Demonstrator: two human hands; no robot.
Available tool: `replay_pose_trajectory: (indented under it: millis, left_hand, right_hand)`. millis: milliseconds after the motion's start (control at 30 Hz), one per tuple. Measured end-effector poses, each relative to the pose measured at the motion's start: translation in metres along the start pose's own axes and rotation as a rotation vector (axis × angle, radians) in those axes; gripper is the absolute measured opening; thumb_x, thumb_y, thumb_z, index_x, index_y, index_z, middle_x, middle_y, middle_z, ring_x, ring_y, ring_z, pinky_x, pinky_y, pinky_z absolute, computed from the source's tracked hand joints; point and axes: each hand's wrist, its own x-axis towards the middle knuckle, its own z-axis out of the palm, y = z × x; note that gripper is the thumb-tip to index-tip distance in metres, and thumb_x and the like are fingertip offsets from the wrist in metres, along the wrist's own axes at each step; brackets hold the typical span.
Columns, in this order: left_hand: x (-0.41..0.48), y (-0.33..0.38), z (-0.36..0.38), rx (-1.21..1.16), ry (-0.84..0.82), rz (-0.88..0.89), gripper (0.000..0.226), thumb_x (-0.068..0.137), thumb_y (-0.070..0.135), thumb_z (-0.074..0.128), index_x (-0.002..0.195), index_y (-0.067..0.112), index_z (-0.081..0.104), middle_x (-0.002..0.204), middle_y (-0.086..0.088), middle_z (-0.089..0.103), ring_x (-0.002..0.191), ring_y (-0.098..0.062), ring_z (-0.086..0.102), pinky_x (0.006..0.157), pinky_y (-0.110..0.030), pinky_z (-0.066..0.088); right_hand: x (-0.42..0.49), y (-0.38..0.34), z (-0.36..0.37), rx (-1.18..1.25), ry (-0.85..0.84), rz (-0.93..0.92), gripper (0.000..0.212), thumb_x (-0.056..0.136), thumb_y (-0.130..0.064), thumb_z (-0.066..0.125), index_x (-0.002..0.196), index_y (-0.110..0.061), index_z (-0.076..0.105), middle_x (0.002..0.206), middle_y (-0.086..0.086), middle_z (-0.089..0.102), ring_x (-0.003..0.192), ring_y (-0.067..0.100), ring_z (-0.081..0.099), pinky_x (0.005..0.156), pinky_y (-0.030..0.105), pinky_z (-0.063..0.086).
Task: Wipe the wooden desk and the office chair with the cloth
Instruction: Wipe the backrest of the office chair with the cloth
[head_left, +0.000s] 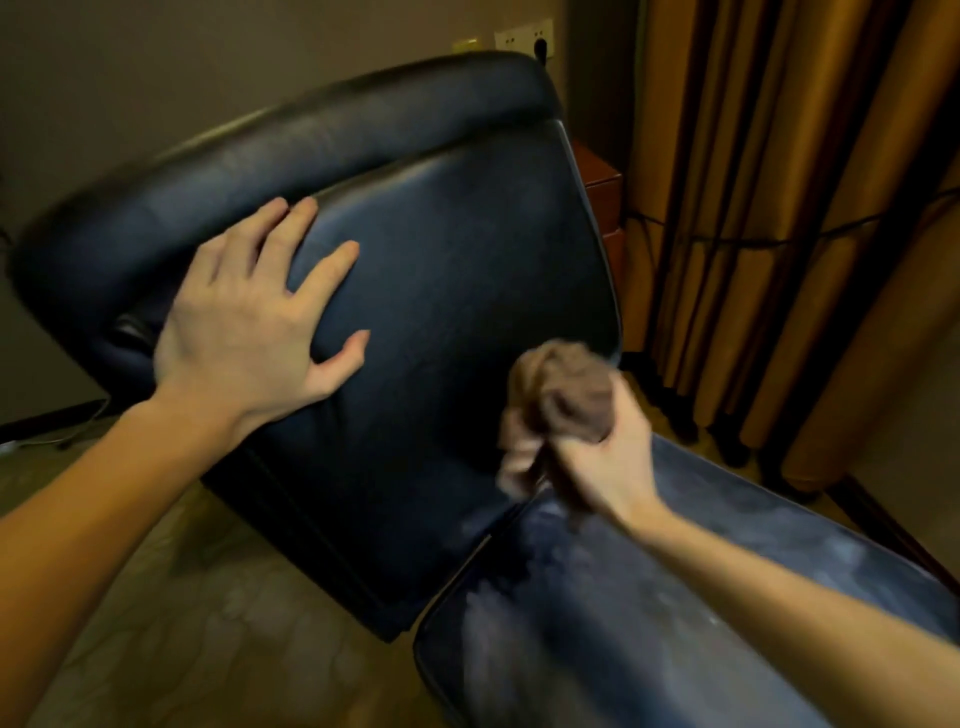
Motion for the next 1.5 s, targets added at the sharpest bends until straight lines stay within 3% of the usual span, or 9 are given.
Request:
replay_pose_trajectory:
  millis: [200, 433, 600, 700, 800, 967, 1167, 1333, 1500]
  left_hand:
    - [0.003, -0.002, 0.001, 0.011, -0.017, 0.003, 0.07, 0.094, 0.061, 0.047, 0.15, 0.018, 0.05, 0.16, -0.021, 0.037, 0.147, -0.04, 0.036, 0.11, -0.052, 0.033]
    - [0.003, -0.003, 0.011, 0.032, -0.001, -0.001, 0.067, 0.092, 0.058, 0.051, 0.146, 0.018, 0.055, 0.158, -0.02, 0.041, 0.144, -0.04, 0.041, 0.108, -0.052, 0.037]
    - [0.009, -0.003, 0.013, 0.043, -0.006, 0.011, 0.069, 0.092, 0.062, 0.048, 0.146, 0.019, 0.054, 0.159, -0.019, 0.039, 0.145, -0.039, 0.039, 0.107, -0.052, 0.035]
    - [0.007, -0.003, 0.011, 0.039, -0.002, -0.002, 0.069, 0.092, 0.062, 0.048, 0.146, 0.019, 0.054, 0.159, -0.019, 0.04, 0.145, -0.039, 0.039, 0.107, -0.052, 0.035]
    - [0.004, -0.002, 0.006, 0.027, -0.005, -0.003, 0.07, 0.092, 0.062, 0.05, 0.146, 0.018, 0.054, 0.159, -0.019, 0.039, 0.145, -0.04, 0.038, 0.107, -0.052, 0.035]
    - [0.007, 0.002, 0.0, 0.025, -0.004, 0.009, 0.072, 0.092, 0.063, 0.048, 0.147, 0.017, 0.053, 0.158, -0.021, 0.04, 0.145, -0.04, 0.038, 0.108, -0.052, 0.035]
    - [0.006, -0.001, 0.005, 0.032, -0.007, 0.009, 0.071, 0.092, 0.063, 0.048, 0.147, 0.018, 0.053, 0.159, -0.02, 0.039, 0.146, -0.039, 0.038, 0.108, -0.052, 0.035]
    - [0.008, -0.002, 0.011, 0.023, -0.023, 0.003, 0.071, 0.093, 0.063, 0.047, 0.147, 0.019, 0.052, 0.16, -0.019, 0.038, 0.147, -0.039, 0.036, 0.109, -0.052, 0.033]
    - [0.009, -0.004, 0.016, 0.023, 0.001, -0.001, 0.07, 0.093, 0.064, 0.047, 0.146, 0.019, 0.052, 0.159, -0.018, 0.039, 0.146, -0.039, 0.037, 0.108, -0.051, 0.033]
  right_hand:
    - [0.126, 0.019, -0.051, -0.009, 0.185, 0.064, 0.061, 0.081, -0.006, 0.07, 0.137, -0.024, 0.053, 0.135, -0.002, 0.061, 0.122, 0.007, 0.059, 0.107, 0.017, 0.044]
    - [0.134, 0.08, -0.008, 0.09, 0.317, 0.329, 0.076, 0.074, -0.025, 0.066, 0.146, -0.008, 0.05, 0.141, 0.013, 0.059, 0.13, 0.023, 0.056, 0.115, 0.032, 0.043]
    - [0.034, 0.059, 0.081, 0.143, 0.211, 0.164, 0.021, 0.089, 0.001, 0.056, 0.092, -0.02, 0.058, 0.073, 0.004, 0.064, 0.059, 0.022, 0.06, 0.055, 0.033, 0.054]
    - [-0.073, 0.062, 0.12, 0.015, -0.071, 0.283, 0.038, 0.088, -0.051, 0.075, 0.098, -0.017, 0.062, 0.088, 0.005, 0.07, 0.079, 0.026, 0.07, 0.074, 0.052, 0.06]
    - [-0.119, 0.038, 0.108, 0.105, -0.343, 0.253, 0.056, 0.073, -0.045, 0.078, 0.123, -0.023, 0.065, 0.118, -0.003, 0.072, 0.11, 0.016, 0.069, 0.097, 0.044, 0.056]
    - [-0.062, 0.031, 0.042, 0.117, -0.269, 0.269, 0.043, 0.08, -0.009, 0.077, 0.123, -0.012, 0.069, 0.116, -0.002, 0.075, 0.113, 0.016, 0.07, 0.095, 0.022, 0.054]
    - [0.078, 0.043, -0.038, 0.12, 0.126, 0.083, 0.069, 0.078, -0.01, 0.067, 0.144, -0.02, 0.051, 0.132, 0.008, 0.066, 0.125, 0.03, 0.063, 0.112, 0.053, 0.046]
    - [0.133, 0.048, -0.03, -0.065, 0.084, 0.147, 0.074, 0.07, -0.026, 0.067, 0.142, -0.017, 0.054, 0.13, -0.003, 0.062, 0.121, 0.01, 0.058, 0.101, 0.009, 0.042]
    - [0.079, 0.07, 0.038, -0.181, 0.085, 0.217, 0.081, 0.059, -0.043, 0.061, 0.134, -0.011, 0.057, 0.124, 0.016, 0.062, 0.118, 0.033, 0.06, 0.108, 0.049, 0.046]
